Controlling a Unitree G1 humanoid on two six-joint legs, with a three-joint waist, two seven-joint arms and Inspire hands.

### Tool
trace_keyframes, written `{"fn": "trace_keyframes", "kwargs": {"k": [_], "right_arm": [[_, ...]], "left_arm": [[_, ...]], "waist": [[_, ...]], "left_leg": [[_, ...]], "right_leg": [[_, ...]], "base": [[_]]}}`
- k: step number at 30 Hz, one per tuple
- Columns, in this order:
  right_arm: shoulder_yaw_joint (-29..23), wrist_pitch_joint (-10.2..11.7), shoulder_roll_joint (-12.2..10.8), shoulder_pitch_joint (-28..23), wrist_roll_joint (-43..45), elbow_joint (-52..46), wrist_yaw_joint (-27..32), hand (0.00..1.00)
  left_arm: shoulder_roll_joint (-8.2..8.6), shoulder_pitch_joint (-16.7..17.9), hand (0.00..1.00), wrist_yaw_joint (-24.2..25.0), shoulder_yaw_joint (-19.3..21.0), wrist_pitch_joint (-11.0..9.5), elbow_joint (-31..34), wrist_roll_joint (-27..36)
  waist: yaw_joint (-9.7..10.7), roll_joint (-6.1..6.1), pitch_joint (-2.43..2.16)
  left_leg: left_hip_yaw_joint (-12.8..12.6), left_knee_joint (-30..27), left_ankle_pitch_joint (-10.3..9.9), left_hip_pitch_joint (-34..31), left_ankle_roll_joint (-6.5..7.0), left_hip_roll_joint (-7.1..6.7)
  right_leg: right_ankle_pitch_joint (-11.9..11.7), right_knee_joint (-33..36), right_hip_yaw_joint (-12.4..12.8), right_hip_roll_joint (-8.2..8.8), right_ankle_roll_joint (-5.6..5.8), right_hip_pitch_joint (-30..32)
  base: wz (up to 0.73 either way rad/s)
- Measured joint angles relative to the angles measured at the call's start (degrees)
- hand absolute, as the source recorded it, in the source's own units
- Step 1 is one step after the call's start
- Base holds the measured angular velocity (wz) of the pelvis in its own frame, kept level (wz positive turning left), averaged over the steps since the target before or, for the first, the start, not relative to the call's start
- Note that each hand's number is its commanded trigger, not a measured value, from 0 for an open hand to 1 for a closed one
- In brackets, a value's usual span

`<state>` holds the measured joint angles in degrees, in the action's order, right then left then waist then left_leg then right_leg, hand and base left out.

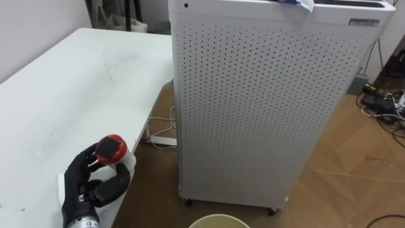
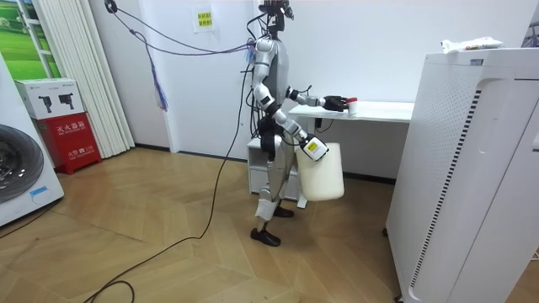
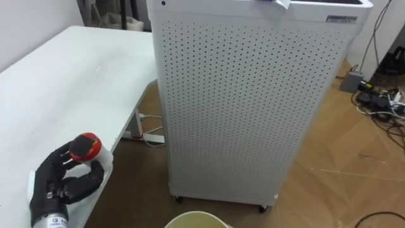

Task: Pick garbage

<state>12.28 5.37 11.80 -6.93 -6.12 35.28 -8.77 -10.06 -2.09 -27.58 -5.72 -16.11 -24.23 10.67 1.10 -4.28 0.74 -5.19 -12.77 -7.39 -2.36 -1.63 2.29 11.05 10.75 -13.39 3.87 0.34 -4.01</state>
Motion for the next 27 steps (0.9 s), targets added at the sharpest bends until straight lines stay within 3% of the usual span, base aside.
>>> {"fn": "trace_keyframes", "kwargs": {"k": [6, 12, 16, 21, 24, 27], "right_arm": [[0.0, 0.0, -0.7, 0.3, 0.1, 0.0, 0.6, 1.0], [0.0, 0.1, -0.6, 3.6, -0.5, 2.4, 2.1, 1.0], [0.0, 0.1, -0.3, 4.1, -0.4, 2.5, 2.8, 1.0], [-0.1, 0.1, 0.6, 4.9, -0.5, 2.5, 2.4, 1.0], [-0.2, 0.1, 1.6, 6.0, -0.4, 2.6, 1.7, 1.0], [-0.2, 0.1, 2.6, 7.9, -0.4, 3.1, 1.7, 1.0]], "left_arm": [[0.28, -0.3, 1.0, 2.6, -0.3, 0.2, 0.7, 0.0], [0.31, -0.5, 1.0, 6.9, -4.3, 0.6, 4.8, -0.1], [0.28, -0.4, 1.0, 11.8, -6.3, 0.8, 11.1, 0.0], [0.32, -0.4, 1.0, 17.1, -8.0, 0.8, 14.3, 0.3], [0.03, -0.3, 1.0, 20.5, -8.5, 0.8, 14.4, 0.4], [-1.64, 0.4, 1.0, 24.1, -9.6, 0.8, 14.4, 0.4]], "waist": [[-0.1, 0.07, 0.09], [-0.2, 0.46, 0.23], [-0.2, 1.81, 0.08], [0.1, 3.65, -0.04], [0.1, 3.93, -0.03], [0.0, 3.87, 0.01]], "left_leg": [[-0.6, -0.7, -0.5, -1.3, 0.16, 0.17], [-0.9, -0.9, -0.6, -2.4, 0.31, 0.19], [-1.1, -0.8, -0.6, -2.8, 0.32, 0.2], [-1.2, -0.7, -0.6, -2.7, 0.33, 0.19], [-1.4, -0.7, -0.6, -2.6, 0.33, 0.2], [-1.8, -0.6, -0.6, -2.5, 0.34, 0.19]], "right_leg": [[0.0, 0.2, 0.5, 0.0, 0.03, 1.1], [-0.1, 0.9, 0.8, 0.11, 0.13, 2.4], [-0.1, 1.0, 1.0, 0.22, 0.22, 3.0], [-0.1, 1.0, 1.4, 0.15, 0.23, 3.1], [-0.1, 1.0, 1.6, 0.13, 0.23, 3.1], [-0.1, 1.0, 1.9, 0.19, 0.23, 3.2]], "base": [[-0.05], [-0.01], [-0.02], [-0.03], [0.0], [-0.04]]}}
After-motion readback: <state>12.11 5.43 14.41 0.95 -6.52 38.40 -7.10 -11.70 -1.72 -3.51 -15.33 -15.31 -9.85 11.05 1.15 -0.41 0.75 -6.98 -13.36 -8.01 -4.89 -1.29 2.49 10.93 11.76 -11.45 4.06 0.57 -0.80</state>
